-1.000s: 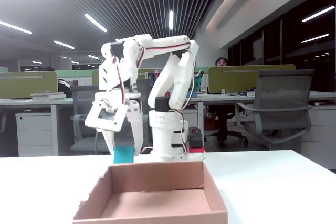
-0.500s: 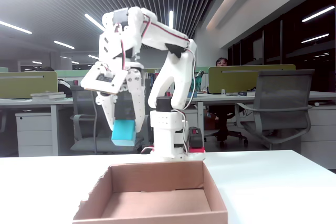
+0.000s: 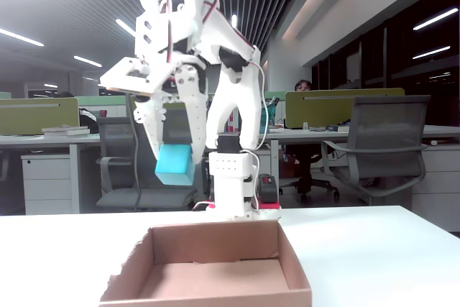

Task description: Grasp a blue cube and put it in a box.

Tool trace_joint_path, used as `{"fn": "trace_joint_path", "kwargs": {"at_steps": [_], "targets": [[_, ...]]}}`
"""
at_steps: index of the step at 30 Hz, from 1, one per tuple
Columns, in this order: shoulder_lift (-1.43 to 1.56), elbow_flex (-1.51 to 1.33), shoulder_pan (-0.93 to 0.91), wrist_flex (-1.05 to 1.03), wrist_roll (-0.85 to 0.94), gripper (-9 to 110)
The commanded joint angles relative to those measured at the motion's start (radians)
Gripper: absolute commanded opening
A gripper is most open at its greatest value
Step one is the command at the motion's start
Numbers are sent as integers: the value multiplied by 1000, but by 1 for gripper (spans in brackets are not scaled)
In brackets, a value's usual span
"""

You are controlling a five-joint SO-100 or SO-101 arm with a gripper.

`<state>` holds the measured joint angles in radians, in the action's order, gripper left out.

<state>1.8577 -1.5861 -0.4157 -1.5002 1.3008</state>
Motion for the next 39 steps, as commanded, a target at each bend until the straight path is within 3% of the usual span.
{"fn": "trace_joint_path", "kwargs": {"at_steps": [1, 25, 39], "targets": [[-18, 83, 35, -6, -49, 13], [-327, 310, 235, 5, -265, 13], [-578, 221, 291, 204, -305, 13]]}}
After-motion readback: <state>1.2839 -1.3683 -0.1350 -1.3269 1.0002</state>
